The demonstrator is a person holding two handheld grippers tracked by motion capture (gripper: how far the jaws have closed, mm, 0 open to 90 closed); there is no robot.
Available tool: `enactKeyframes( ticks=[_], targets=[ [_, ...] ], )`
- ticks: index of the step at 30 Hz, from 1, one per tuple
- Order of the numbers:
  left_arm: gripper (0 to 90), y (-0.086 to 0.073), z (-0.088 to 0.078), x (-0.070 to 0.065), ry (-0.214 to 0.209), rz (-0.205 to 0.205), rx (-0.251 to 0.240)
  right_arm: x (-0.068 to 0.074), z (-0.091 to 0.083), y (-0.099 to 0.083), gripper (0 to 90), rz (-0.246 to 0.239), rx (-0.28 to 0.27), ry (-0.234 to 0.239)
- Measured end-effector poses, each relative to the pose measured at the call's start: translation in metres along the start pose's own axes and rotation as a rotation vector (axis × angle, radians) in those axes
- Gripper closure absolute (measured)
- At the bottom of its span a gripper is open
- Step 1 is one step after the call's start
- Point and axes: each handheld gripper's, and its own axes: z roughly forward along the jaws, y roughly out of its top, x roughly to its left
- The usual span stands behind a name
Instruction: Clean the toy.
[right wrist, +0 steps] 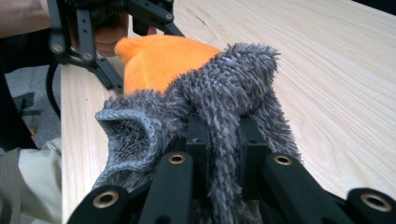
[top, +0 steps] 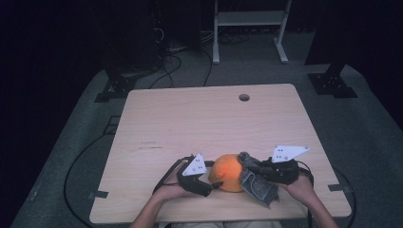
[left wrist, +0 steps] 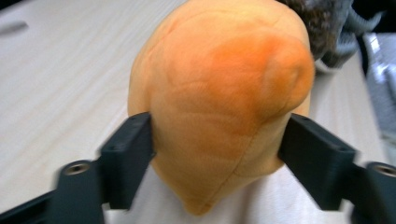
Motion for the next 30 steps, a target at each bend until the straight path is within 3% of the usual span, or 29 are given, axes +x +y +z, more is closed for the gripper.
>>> enactKeyframes(
  ticks=[1, 2, 5, 7, 8, 11, 13, 14, 17, 23, 24, 26, 30],
  targets=[
    [18.9, 0.0, 0.0, 0.0, 0.0, 0.0, 0.0, 0.0, 0.0, 0.0, 77.9, 0.0, 0.0, 0.0],
    [18.3, 0.006, -0.004, -0.001, -0.031, -0.042, -0.071, 0.002, 0.002, 0.001, 77.9, -0.001, -0.004, 0.001],
    [21.2, 0.013, -0.005, -0.003, -0.025, -0.053, -0.09, 0.004, 0.004, 0.002, 77.9, -0.005, -0.009, 0.005],
    [23.9, 0.014, -0.003, -0.004, -0.007, -0.036, -0.068, 0.008, 0.006, 0.004, 77.8, -0.018, -0.012, 0.003],
    [29.0, 0.012, -0.002, -0.003, -0.005, -0.038, -0.058, 0.012, 0.007, 0.006, 77.8, -0.045, -0.004, -0.006],
    [31.2, 0.008, -0.003, 0.0, -0.004, -0.058, -0.041, 0.012, 0.007, 0.006, 77.8, -0.049, -0.006, -0.001],
    [31.2, 0.006, -0.005, 0.002, -0.004, -0.054, -0.023, 0.008, 0.006, 0.004, 77.6, -0.032, -0.015, 0.012],
    [31.2, 0.003, -0.006, 0.004, -0.007, -0.057, -0.017, 0.002, 0.005, 0.0, 77.7, -0.001, -0.024, 0.028],
    [31.2, 0.001, -0.007, 0.006, -0.016, -0.054, -0.009, -0.003, 0.003, -0.005, 77.7, 0.027, -0.022, 0.027],
    [30.5, -0.004, -0.011, 0.009, -0.034, -0.056, 0.023, -0.015, 0.001, -0.02, 77.5, 0.06, 0.017, 0.008],
    [30.6, -0.005, -0.012, 0.01, -0.043, -0.056, 0.031, -0.02, 0.002, -0.026, 77.5, 0.071, 0.052, -0.009],
    [30.5, -0.005, -0.012, 0.01, -0.046, -0.052, 0.035, -0.023, 0.004, -0.031, 77.5, 0.092, 0.065, 0.002],
    [30.5, -0.005, -0.011, 0.007, -0.051, -0.025, 0.049, -0.021, -0.002, -0.021, 77.5, 0.073, 0.033, 0.006]
  ],
)
